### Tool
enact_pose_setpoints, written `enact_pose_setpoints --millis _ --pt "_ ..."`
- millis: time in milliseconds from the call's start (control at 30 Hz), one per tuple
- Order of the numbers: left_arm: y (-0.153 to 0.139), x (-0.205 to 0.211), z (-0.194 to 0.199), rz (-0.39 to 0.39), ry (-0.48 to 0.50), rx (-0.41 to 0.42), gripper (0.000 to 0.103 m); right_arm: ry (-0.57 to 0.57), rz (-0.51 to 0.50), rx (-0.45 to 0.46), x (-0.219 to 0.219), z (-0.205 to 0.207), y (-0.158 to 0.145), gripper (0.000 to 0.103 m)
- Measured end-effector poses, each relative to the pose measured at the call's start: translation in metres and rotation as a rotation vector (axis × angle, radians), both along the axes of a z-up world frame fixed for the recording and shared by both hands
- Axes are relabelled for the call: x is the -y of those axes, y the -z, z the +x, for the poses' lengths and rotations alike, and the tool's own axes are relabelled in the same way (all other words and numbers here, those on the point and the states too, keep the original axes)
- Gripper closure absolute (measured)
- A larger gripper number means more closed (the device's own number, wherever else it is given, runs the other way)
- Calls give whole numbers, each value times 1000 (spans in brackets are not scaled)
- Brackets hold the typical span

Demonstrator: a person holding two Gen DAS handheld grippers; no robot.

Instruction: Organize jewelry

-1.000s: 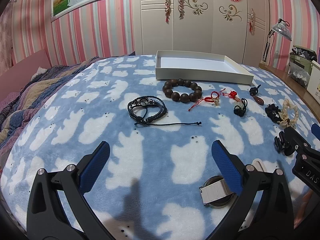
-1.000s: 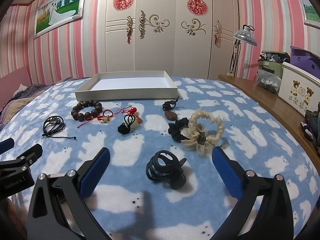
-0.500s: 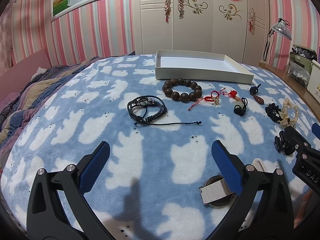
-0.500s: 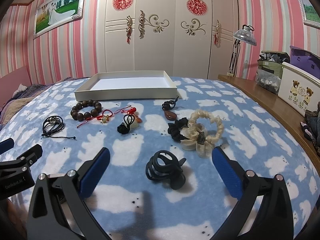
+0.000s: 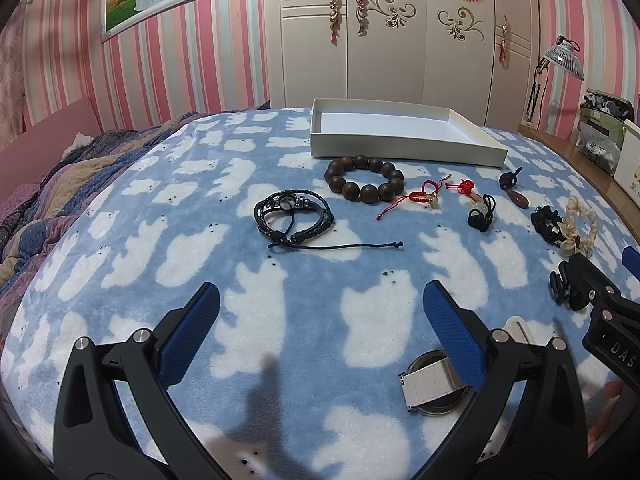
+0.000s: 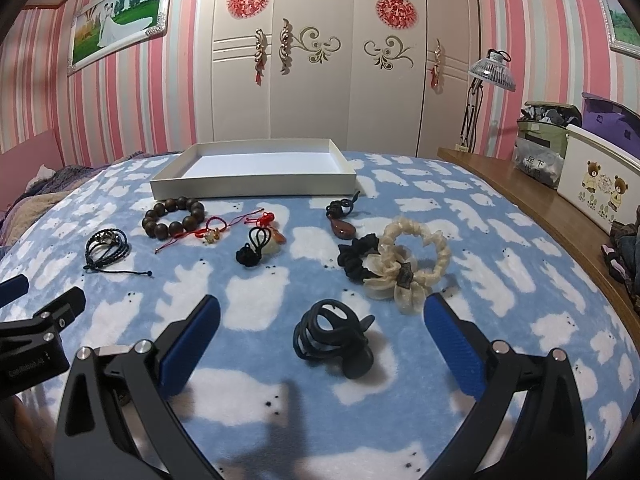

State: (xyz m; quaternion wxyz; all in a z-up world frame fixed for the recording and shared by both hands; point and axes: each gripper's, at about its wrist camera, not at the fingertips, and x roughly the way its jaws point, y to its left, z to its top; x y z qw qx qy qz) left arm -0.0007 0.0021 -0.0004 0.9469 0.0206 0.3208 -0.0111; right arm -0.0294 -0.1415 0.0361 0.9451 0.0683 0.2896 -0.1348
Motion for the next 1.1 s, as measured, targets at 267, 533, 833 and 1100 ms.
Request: enact_pose_setpoints --millis 267,533,833,1100 --pt "1 0 1 -2 -2 -4 3 -2 7 13 0 0 0 2" --pt "0 0 2 -1 0 -3 3 -17 17 1 0 1 0 1" --pt "1 0 3 1 -1 -5 3 7 17 48 2 -7 -3 1" --pt "0 0 4 3 0 -7 3 -19 4 41 -2 -4 -2 1"
